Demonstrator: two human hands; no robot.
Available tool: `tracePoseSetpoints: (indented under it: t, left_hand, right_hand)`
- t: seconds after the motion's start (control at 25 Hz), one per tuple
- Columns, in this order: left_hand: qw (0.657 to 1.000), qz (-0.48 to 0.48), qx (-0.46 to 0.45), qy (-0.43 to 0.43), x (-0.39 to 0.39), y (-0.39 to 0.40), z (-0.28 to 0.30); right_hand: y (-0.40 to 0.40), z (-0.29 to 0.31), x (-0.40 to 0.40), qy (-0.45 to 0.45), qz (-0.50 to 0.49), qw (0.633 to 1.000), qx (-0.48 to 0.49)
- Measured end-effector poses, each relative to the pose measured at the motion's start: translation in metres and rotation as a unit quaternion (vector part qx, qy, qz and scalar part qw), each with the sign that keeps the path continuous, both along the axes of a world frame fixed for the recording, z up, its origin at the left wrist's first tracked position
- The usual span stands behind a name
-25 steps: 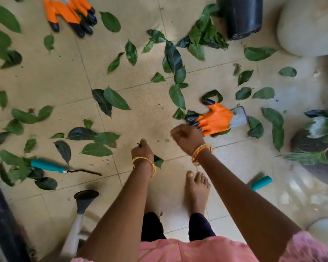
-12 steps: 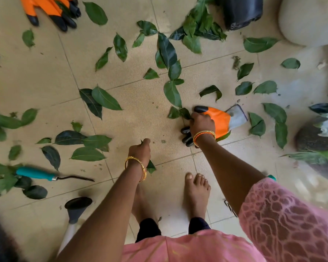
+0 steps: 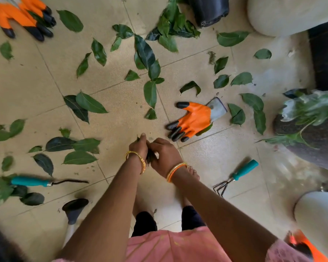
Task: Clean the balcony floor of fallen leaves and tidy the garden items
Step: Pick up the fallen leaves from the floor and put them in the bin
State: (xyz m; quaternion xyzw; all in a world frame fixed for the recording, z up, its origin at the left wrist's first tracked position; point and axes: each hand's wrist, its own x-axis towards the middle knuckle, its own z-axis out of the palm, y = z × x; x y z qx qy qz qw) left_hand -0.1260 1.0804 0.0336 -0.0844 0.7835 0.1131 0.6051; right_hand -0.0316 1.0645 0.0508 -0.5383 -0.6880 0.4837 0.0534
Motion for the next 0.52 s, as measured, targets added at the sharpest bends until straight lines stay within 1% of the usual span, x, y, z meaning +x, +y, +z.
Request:
tracePoseSetpoints:
  t: [0.04, 0.08, 0.12, 0.2, 0.24, 0.28, 0.32, 0.4, 0.52]
  left_hand:
    - [1.000, -0.011, -0.004, 0.007, 0.002, 0.002, 0.004]
    - [1.000, -0.004, 0.000, 0.004, 0.004, 0.002, 0.005]
    - [1.000, 0.020, 0.005, -0.008, 0.005, 0.004, 0.007]
    - [0.997, 0.074, 0.002, -0.035, 0.006, 0.005, 0.003]
    - [0.995, 0.094, -0.004, -0.045, 0.006, 0.005, 0.001]
    - [0.994, 0.098, -0.009, -0.050, 0.004, 0.005, -0.003]
    - [0.996, 0.078, -0.010, -0.050, 0.003, 0.004, -0.008]
    - [0.999, 0.021, -0.008, -0.043, 0.002, 0.000, -0.015]
    - [0.999, -0.032, 0.006, -0.023, 0.002, -0.006, -0.016]
  right_hand:
    - [0.004, 0.004, 0.009, 0.011, -0.041, 0.997, -0.060]
    - [0.009, 0.003, 0.020, 0.014, -0.084, 0.991, -0.100]
    - [0.015, -0.004, 0.032, -0.015, -0.117, 0.987, -0.106]
    - [0.031, -0.028, 0.060, -0.152, -0.142, 0.971, -0.115]
    - [0.037, -0.041, 0.070, -0.209, -0.141, 0.957, -0.145]
    - [0.041, -0.053, 0.076, -0.230, -0.140, 0.946, -0.179]
    - [0.041, -0.064, 0.076, -0.228, -0.134, 0.943, -0.201]
    - [0.035, -0.078, 0.065, -0.202, -0.102, 0.951, -0.211]
    - [0.015, -0.079, 0.035, -0.184, 0.000, 0.966, -0.183]
